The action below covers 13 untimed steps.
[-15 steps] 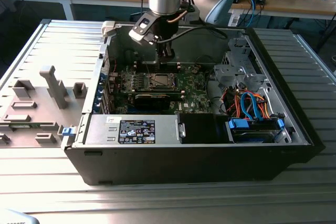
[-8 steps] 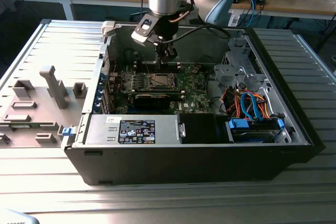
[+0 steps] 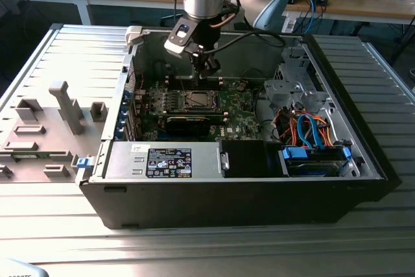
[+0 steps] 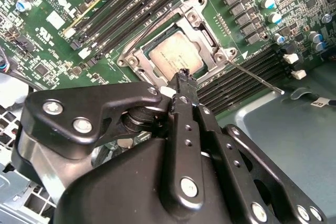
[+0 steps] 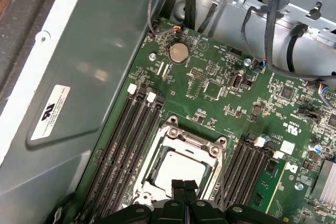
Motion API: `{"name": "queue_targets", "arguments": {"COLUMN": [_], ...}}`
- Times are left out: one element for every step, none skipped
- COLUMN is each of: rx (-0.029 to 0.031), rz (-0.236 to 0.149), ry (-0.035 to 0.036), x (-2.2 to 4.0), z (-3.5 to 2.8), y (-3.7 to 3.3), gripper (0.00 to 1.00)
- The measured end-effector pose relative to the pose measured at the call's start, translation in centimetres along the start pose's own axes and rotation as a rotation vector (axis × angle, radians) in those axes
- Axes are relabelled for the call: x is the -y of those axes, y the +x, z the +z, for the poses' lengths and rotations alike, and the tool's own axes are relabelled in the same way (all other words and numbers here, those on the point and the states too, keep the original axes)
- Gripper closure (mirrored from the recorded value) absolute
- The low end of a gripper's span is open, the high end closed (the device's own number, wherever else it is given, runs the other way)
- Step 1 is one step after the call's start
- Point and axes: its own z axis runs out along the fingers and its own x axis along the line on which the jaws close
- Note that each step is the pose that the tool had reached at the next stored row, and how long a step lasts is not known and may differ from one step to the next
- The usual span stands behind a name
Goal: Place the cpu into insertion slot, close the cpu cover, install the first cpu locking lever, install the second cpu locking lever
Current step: 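Install the first cpu locking lever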
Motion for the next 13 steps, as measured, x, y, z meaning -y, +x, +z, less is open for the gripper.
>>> {"name": "queue_targets", "arguments": {"rx": [-0.0002, -0.0003, -0.0003, -0.0004, -0.0005, -0.0006, -0.0009, -0.001, -0.001, -0.0012, -0.0012, -0.0013, -0.0014], "rz": [-0.007, -0.013, -0.017, -0.02, -0.026, -0.031, -0.04, -0.045, -0.051, -0.054, -0.058, -0.061, -0.065], "ry": [-0.0003, -0.0005, -0.0005, -0.0007, -0.0009, -0.0011, -0.0014, -0.0016, -0.0018, -0.0019, -0.002, -0.0022, -0.0023], "x": [0.0, 0.0, 0.0, 0.0, 0.0, 0.0, 0.0, 0.0, 0.0, 0.0, 0.0, 0.0, 0.0], "z": [0.0, 0.0, 0.0, 0.0, 0.0, 0.0, 0.0, 0.0, 0.0, 0.0, 0.0, 0.0, 0.0], "y": [0.0, 0.0, 0.0, 0.0, 0.0, 0.0, 0.0, 0.0, 0.0, 0.0, 0.0, 0.0, 0.0], "gripper": [0.89, 0.89, 0.89, 0.89, 0.89, 0.89, 0.89, 0.89, 0.89, 0.89, 0.89, 0.89, 0.89]}}
